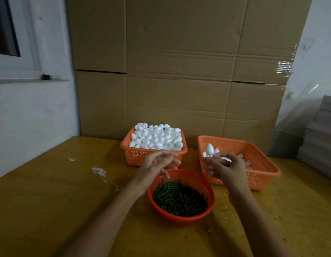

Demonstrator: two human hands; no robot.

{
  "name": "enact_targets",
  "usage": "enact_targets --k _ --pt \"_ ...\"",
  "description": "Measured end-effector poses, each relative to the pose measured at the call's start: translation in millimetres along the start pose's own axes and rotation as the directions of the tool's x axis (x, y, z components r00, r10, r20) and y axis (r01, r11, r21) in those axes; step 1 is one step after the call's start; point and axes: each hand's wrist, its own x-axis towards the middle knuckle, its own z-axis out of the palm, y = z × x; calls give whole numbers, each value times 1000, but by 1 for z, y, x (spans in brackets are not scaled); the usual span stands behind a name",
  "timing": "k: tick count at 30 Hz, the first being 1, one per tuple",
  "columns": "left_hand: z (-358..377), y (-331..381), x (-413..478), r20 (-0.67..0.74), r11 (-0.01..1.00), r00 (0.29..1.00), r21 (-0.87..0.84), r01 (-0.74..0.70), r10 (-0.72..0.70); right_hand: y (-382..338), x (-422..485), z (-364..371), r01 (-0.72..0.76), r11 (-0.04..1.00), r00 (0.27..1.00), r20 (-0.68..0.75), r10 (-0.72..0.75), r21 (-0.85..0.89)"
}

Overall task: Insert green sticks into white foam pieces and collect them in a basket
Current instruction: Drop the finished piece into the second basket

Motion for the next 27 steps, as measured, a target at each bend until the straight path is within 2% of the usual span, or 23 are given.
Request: enact_targets --k 3,7,13,17,20,23,25,27 --pt "0 0 0 5 1000 1000 -6 -3 3 6 6 -16 -5 998 988 -156 14 56" --pt "0 -1 1 8 1000 1000 -14 -12 12 15 12 -24 -19 1000 965 -260 22 15" --pt "1 0 0 12 1000 1000 -12 -20 20 19 12 -24 -28 998 944 -330 9 -55" --pt "0 -1 0 4 999 1000 -13 -30 30 12 6 -19 56 984 935 -337 -112 -171" --pt "0 -3 1 0 999 1000 -21 -26 26 3 -1 -6 187 928 952 -175 -252 -322" --pt "-2 -9 4 -20 1000 1000 7 -19 20 -4 -10 14 349 817 935 229 -270 -460" --pt "-1 -12 6 -41 999 999 35 -11 12 -2 -17 26 474 664 845 512 -157 -578" --pt "0 -15 7 -58 999 998 43 -6 8 4 -23 37 626 456 721 693 -28 -633"
